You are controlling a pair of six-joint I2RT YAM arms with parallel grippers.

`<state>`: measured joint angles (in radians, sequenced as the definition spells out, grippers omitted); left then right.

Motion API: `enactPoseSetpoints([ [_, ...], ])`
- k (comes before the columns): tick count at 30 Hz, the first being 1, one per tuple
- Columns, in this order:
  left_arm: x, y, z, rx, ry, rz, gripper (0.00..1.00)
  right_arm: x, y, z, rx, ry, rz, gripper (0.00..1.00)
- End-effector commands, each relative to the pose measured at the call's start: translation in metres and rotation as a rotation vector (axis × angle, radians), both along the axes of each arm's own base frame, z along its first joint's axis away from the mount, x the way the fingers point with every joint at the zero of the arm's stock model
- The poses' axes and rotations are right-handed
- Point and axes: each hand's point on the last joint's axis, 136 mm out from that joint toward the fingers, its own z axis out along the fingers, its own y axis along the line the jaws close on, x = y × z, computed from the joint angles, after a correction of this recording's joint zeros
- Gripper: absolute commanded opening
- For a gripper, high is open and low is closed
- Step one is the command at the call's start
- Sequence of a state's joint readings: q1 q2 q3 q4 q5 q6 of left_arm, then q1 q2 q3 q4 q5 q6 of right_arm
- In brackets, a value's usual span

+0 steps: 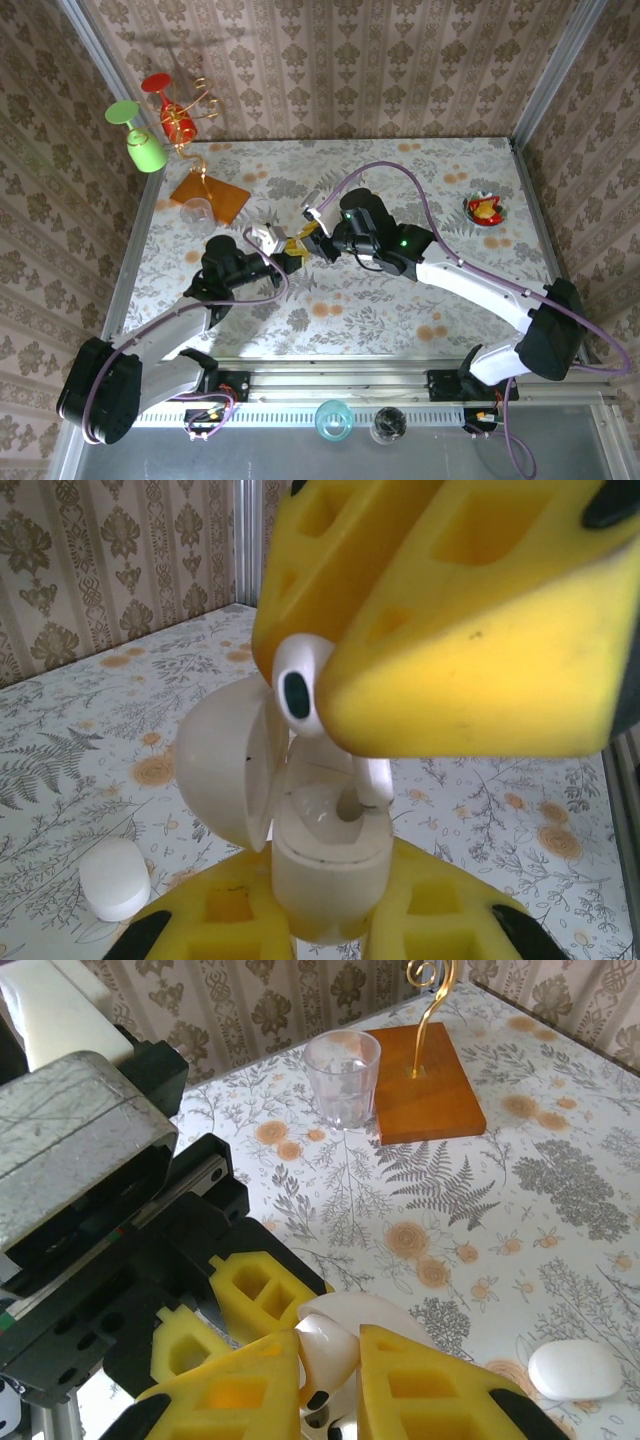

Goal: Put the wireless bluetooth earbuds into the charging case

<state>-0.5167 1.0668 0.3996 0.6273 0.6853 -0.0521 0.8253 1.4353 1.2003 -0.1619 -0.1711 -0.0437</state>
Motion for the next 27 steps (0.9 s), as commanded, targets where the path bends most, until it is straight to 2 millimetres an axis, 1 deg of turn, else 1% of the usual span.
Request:
enactPoseSetpoints([
  [1, -0.003, -0.002, 0.021, -0.033, -0.057, -0.019, 0.1, 0.003, -0.001, 0.003, -0.04, -0.029, -0.002, 0.19],
  [5, -0.004, -0.002, 0.023, -0.036, -0.057, -0.018, 0.1, 0.004, -0.002, 0.0, -0.054, -0.036, -0.002, 0.19],
  [14, -0.008, -0.003, 0.03, -0.052, -0.058, -0.035, 0.1, 0.002, -0.002, -0.013, -0.088, -0.059, 0.021, 0.19],
  [17, -0.007, -0.003, 0.03, -0.053, -0.054, -0.03, 0.1, -0.003, -0.001, -0.017, -0.092, -0.053, 0.054, 0.2],
  [21, -0.006, -0.003, 0.033, -0.058, -0.057, -0.027, 0.1, -0.015, 0.003, -0.025, -0.098, -0.029, 0.122, 0.21],
  [27, -0.007, -0.004, 0.035, -0.059, -0.06, -0.033, 0.1, -0.017, 0.006, -0.034, -0.115, 0.0, 0.143, 0.23],
])
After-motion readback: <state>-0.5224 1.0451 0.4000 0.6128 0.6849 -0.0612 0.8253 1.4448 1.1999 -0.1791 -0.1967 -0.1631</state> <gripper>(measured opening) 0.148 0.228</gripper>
